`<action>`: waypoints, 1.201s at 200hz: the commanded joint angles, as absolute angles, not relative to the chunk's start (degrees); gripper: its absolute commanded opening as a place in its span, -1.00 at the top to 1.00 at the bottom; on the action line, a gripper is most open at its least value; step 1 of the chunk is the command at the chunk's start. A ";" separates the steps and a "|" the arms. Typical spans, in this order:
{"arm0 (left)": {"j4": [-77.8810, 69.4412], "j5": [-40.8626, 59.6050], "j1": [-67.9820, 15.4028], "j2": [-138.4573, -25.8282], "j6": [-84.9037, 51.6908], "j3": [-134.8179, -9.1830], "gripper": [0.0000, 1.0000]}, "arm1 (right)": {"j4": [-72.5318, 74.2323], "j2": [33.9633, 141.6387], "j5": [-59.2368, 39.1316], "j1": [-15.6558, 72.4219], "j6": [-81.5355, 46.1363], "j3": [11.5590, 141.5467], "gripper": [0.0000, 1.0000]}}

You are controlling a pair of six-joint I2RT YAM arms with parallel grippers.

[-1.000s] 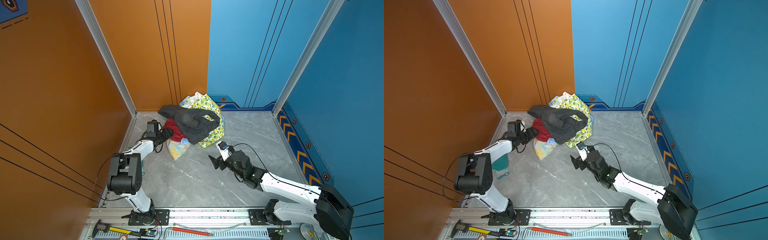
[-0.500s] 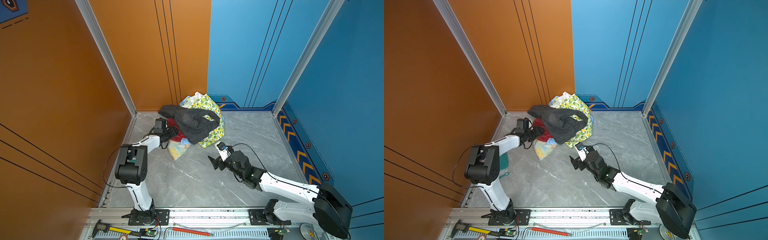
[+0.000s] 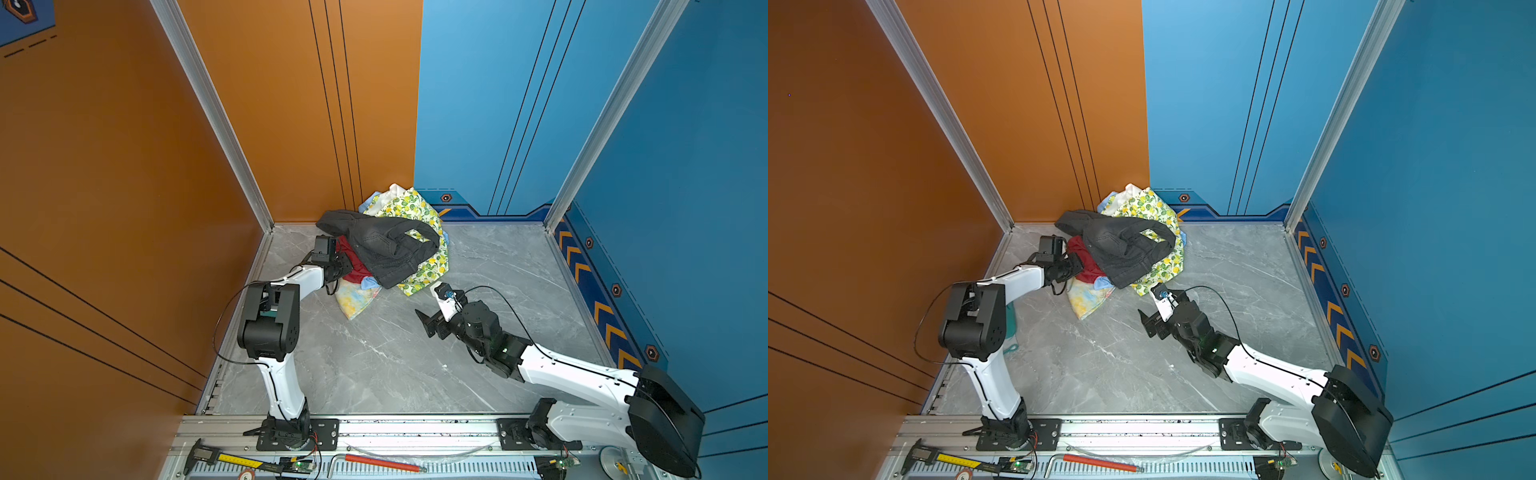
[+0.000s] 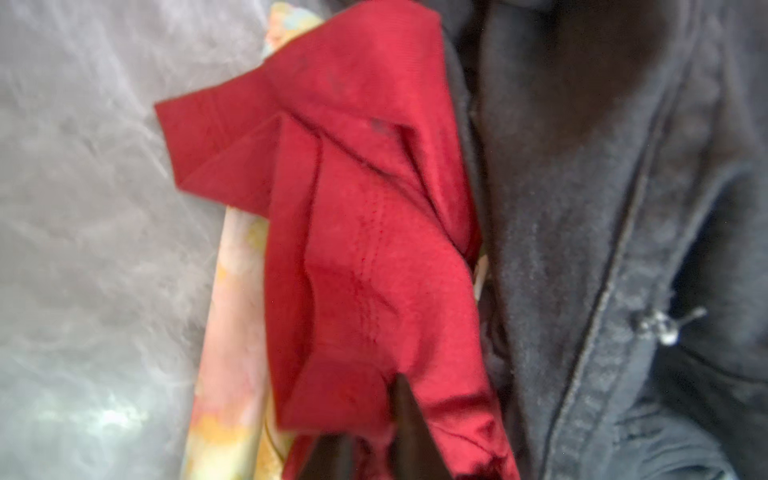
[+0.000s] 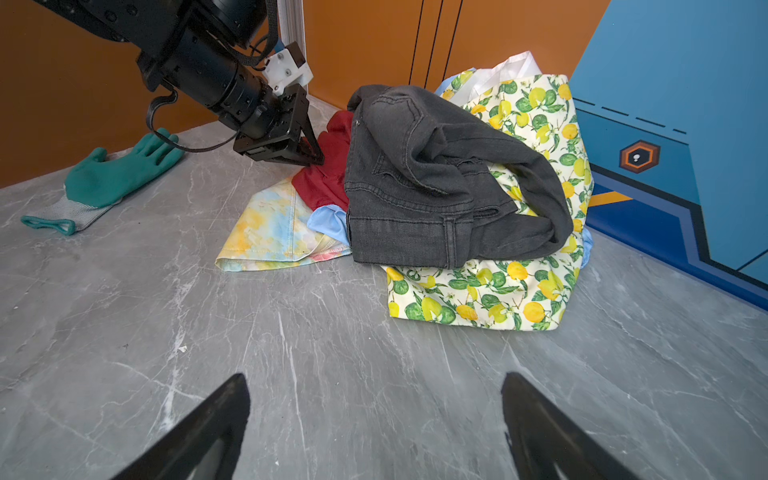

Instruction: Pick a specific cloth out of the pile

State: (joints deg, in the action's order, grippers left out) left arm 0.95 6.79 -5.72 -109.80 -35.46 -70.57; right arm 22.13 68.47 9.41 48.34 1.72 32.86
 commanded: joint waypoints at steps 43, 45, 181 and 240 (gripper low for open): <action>1.81 3.87 -7.51 -102.41 -34.67 -74.94 1.00 | 23.43 66.38 12.83 48.12 2.55 31.86 -0.90; 1.84 3.76 -7.55 -101.98 -34.64 -75.03 1.00 | 23.37 66.43 12.79 48.11 2.55 31.89 -0.91; 14.39 3.10 -8.24 -92.54 -32.11 -106.90 1.00 | 23.27 76.33 11.99 48.31 2.46 44.17 -0.92; 19.97 8.19 -10.52 -90.90 -31.52 -114.09 1.00 | 26.26 85.87 6.94 48.85 2.72 55.81 -0.98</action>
